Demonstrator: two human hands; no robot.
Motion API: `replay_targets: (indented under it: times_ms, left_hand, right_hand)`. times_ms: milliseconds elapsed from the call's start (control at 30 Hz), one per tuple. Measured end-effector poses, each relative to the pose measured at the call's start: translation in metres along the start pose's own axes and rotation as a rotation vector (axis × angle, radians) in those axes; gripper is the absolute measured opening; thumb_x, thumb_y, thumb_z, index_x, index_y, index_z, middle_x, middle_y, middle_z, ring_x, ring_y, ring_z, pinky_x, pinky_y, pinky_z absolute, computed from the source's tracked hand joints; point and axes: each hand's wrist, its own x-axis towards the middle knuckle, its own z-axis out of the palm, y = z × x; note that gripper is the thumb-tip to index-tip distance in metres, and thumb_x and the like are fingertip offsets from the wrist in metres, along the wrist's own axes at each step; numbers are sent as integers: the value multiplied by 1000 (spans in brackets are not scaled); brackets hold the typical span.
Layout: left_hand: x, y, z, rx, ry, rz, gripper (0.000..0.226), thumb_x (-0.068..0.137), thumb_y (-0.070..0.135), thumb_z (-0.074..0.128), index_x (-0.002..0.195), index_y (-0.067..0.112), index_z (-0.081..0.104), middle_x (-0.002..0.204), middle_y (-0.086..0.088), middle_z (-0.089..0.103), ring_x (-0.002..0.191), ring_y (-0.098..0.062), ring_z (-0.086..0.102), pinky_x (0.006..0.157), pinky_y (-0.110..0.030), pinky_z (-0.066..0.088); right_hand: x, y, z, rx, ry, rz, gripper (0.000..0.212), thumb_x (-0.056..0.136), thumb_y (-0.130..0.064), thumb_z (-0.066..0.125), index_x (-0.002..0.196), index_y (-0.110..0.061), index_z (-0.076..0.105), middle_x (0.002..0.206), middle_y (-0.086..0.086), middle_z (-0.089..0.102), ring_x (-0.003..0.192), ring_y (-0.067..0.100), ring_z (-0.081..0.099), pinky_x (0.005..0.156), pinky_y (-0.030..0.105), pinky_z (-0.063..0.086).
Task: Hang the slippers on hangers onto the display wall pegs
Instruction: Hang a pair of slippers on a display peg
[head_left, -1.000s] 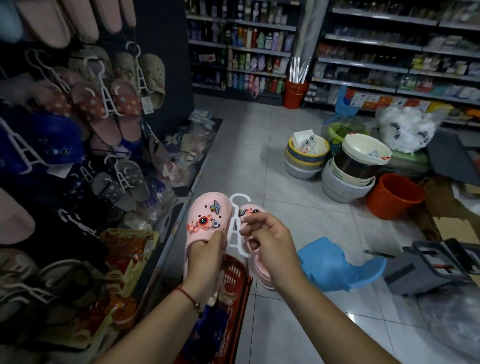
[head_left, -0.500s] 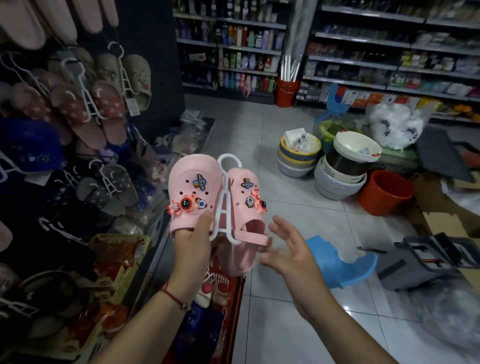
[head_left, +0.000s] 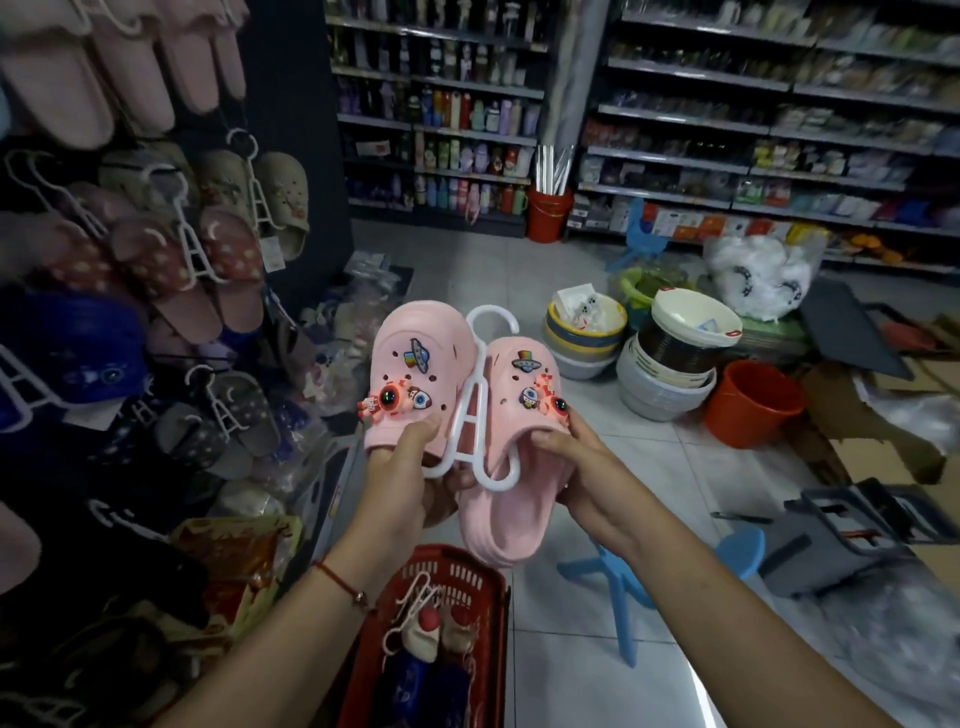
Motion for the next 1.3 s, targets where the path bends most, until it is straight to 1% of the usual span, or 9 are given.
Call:
replay_targets:
  times_ms: [133,267,400,667,933,1067,1133,1200,1300]
  left_hand:
    - [4,9,-16,-3,-11,4,24,100,23,51,101,6,68,71,-11,69,52,-19,62,52,-29,52]
    - [4,11,-25,40,27,84,18,100,22,52,98,18,70,79,-5,76,63,-16,72,51,-27,53]
    - [4,9,-22,96,123,125,17,99,21,55,104,20,71,94,-8,78,85,-24,75,69,-37,57]
    - [12,-11,11,69,328,234,11,94,25,67,103,27,73,101,4,78,92,-13,74,77,-34,59]
    - [-15,-50,10,430,702,3,53,87,76,52,98,28,73,84,5,73,86,-16,71,69,-26,49]
    - [-55,-45,-4,675,987,106,48,88,62,62,77,15,68,64,8,67,67,-13,64,64,-31,49]
    - [-79,-38,-12,804,1173,368,32,83,53,72,95,26,63,88,10,67,84,-10,64,78,-36,55]
    - [-101,-27,-21,976,1200,524,66,78,51,78,134,31,48,131,4,52,122,-13,50,105,-33,44]
    - [-130,-10,-39,1114,1062,409,100,78,55,77,152,55,11,159,6,18,146,-14,20,116,-38,26]
  right_hand:
    - [12,-3,14,-27,-28,22,75,68,-25,76,139,-30,53,127,-2,69,118,20,63,79,30,54]
    - [29,-29,20,-41,10,-54,108,63,-38,84,156,-29,30,159,-5,37,141,12,40,112,35,35]
    - [61,-82,37,-477,94,-171,57,98,-48,55,149,-26,42,135,-14,49,123,7,47,99,30,34]
    - [127,-127,51,-833,-204,-399,17,97,-37,60,86,-25,67,84,-7,68,78,13,63,70,31,49]
    - [125,-107,78,-675,-725,-648,6,96,-18,65,90,-17,64,82,-1,73,80,16,71,75,34,54]
    - [110,-97,102,-694,-917,-709,10,96,-18,64,87,-21,64,77,-6,71,77,11,68,73,32,52]
    - [99,-92,119,-705,-1014,-724,14,97,-17,64,85,-24,64,75,-8,70,74,7,66,73,30,50]
    - [83,-85,137,-687,-1095,-710,12,97,-18,64,85,-22,65,76,-5,70,74,9,64,75,33,50]
    - [55,-74,162,-662,-1198,-724,9,97,-21,63,89,-19,67,81,1,69,75,11,63,74,30,49]
